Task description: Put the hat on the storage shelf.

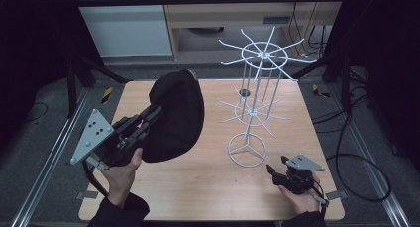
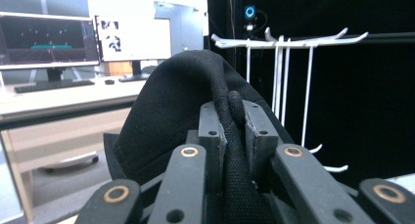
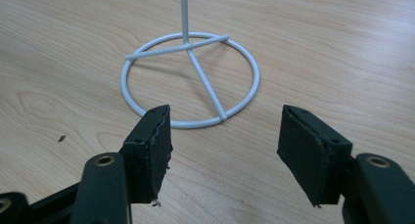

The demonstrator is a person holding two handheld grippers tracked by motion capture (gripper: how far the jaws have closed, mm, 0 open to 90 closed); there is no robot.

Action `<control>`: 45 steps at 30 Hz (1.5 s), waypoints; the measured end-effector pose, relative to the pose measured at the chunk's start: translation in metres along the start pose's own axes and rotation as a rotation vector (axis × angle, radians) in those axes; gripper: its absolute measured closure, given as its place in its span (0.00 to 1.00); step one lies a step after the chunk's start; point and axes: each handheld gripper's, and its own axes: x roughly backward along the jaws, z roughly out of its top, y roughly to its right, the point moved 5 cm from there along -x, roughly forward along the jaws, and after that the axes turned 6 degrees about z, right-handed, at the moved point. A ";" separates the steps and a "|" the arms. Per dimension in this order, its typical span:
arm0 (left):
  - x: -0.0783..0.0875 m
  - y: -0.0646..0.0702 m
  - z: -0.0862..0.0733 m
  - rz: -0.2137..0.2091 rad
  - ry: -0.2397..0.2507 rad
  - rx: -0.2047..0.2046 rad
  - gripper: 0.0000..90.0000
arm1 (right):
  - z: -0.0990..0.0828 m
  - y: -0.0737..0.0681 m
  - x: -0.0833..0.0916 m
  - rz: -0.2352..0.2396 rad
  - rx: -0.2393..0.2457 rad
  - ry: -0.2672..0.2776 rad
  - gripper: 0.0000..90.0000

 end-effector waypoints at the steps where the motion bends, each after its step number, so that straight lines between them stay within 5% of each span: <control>1: -0.001 0.001 0.003 -0.004 0.008 0.003 0.89 | 0.000 0.000 0.000 -0.001 0.001 0.000 0.41; 12: -0.009 0.007 0.035 -0.033 0.111 0.044 0.89 | 0.000 0.000 0.000 0.000 0.001 0.001 0.41; 25: -0.018 0.024 0.061 -0.069 0.166 0.052 0.89 | 0.000 0.000 0.000 0.002 0.005 0.000 0.41; 33: -0.039 0.036 0.065 -0.092 0.160 0.038 0.88 | 0.000 0.000 0.000 0.004 0.003 -0.001 0.41; 45: -0.066 0.039 0.045 -0.146 0.087 0.099 0.88 | 0.000 -0.001 -0.001 0.008 0.003 -0.004 0.41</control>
